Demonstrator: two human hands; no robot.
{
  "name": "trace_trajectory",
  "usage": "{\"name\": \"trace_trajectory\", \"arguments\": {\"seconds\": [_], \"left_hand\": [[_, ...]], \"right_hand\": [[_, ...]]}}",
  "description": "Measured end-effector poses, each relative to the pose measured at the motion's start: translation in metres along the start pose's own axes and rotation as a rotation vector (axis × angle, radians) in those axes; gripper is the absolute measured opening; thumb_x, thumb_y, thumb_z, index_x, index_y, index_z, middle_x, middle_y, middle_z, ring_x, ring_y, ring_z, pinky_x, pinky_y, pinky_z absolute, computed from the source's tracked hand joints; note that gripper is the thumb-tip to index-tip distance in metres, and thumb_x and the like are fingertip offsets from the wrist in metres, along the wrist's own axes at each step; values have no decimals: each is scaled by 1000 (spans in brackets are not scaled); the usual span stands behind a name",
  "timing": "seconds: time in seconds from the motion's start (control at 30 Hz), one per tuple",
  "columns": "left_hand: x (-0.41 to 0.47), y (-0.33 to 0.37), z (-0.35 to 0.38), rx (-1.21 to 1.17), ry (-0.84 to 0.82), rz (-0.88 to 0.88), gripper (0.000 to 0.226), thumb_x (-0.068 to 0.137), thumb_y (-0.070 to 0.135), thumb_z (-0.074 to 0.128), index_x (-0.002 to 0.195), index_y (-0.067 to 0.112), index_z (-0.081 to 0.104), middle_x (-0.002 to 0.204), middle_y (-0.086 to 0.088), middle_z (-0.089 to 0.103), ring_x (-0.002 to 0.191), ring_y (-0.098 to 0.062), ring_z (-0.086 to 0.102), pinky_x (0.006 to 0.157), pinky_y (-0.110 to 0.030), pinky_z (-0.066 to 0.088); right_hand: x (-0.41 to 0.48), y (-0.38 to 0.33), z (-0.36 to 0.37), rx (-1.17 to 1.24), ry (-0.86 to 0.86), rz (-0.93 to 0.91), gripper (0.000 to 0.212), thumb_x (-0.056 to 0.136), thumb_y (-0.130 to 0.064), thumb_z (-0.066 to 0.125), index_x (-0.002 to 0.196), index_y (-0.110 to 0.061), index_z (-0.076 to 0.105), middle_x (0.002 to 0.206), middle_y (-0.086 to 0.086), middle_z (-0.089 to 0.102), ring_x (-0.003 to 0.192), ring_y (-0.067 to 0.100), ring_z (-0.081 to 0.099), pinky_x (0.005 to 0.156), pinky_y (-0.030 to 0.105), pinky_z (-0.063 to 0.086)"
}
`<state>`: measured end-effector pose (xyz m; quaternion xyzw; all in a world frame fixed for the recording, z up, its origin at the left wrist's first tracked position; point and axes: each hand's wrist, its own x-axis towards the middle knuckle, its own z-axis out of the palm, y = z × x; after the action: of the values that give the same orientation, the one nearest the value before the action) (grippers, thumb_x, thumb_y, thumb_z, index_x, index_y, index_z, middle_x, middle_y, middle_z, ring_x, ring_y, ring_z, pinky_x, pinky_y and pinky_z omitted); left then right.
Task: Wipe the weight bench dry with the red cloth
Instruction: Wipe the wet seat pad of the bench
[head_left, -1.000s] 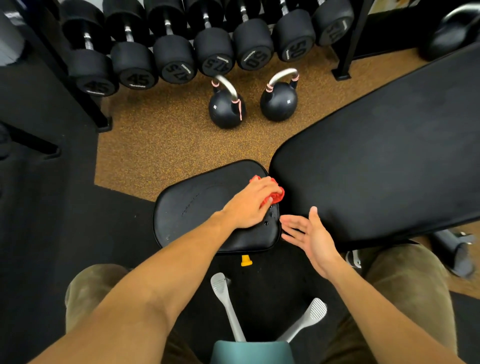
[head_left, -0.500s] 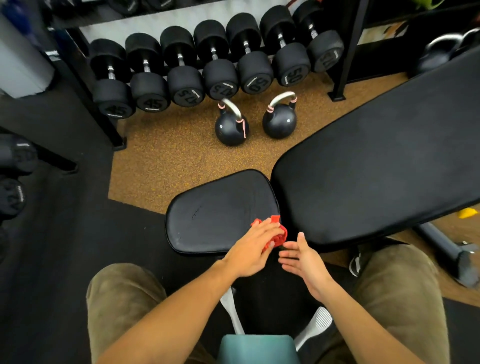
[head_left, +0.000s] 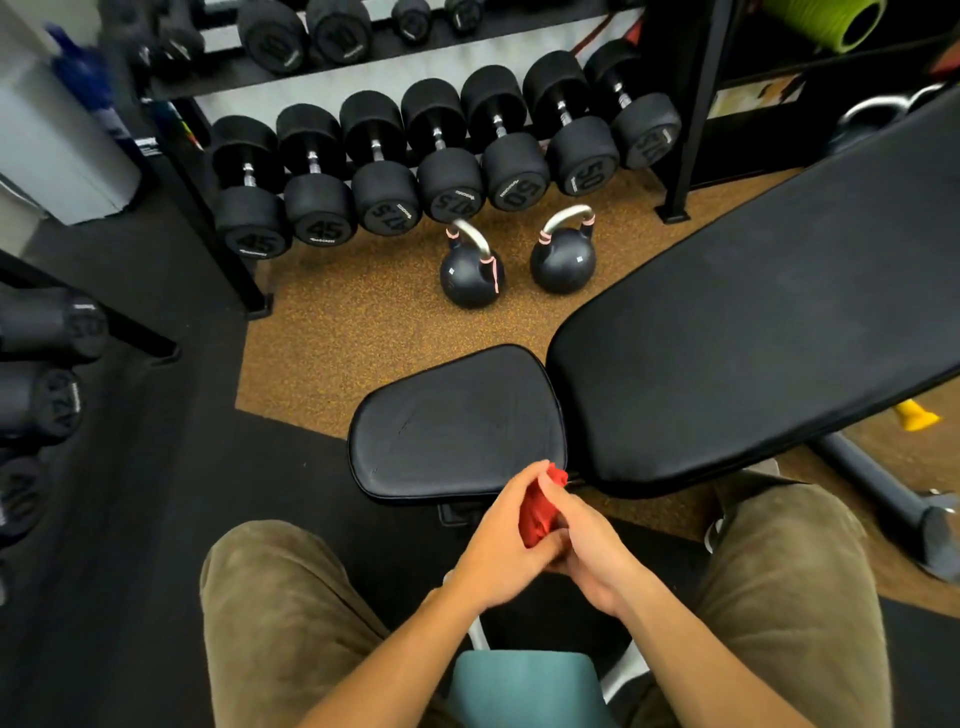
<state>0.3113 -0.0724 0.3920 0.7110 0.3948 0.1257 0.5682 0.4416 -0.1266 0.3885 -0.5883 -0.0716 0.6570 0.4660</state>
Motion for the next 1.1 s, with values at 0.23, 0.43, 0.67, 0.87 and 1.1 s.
{"name": "trace_trajectory", "arguments": {"seconds": [0.23,0.43,0.67,0.87,1.1], "left_hand": [[-16,10,-28,-493,228,-25,68,91,5,71,150,25,43,152,6,51,138,-4,51,113,-27,44],[-22,29,-52,-376,239,-134,19,103,21,61,114,27,76,99,3,78,91,-10,70,78,-24,55],[-29,46,-60,-319,277,-86,12,97,21,69,99,16,80,83,-6,76,75,-13,67,72,-27,55],[-34,66,-65,-423,323,-102,23,87,34,76,85,12,80,70,-7,69,66,-16,63,70,-29,53],[-32,87,-74,-474,313,-59,25,84,36,78,85,11,79,73,-11,71,68,-19,64,72,-34,55]], "right_hand": [[-9,-9,6,72,-78,-100,35,99,-19,62,134,-23,64,125,6,74,120,23,69,109,47,49],[-17,-23,14,-52,-134,-155,36,100,-17,59,135,-25,64,126,5,74,121,26,68,110,48,48],[-27,-30,20,-102,-151,-191,32,102,-16,55,133,-22,64,124,6,74,118,20,70,105,39,49],[-26,-30,16,-151,-133,-154,40,100,-42,59,139,-33,53,131,4,69,116,22,70,94,47,57],[-43,-42,21,-289,-282,-191,103,76,-79,64,159,-52,8,154,3,46,124,28,65,89,43,62]]}}
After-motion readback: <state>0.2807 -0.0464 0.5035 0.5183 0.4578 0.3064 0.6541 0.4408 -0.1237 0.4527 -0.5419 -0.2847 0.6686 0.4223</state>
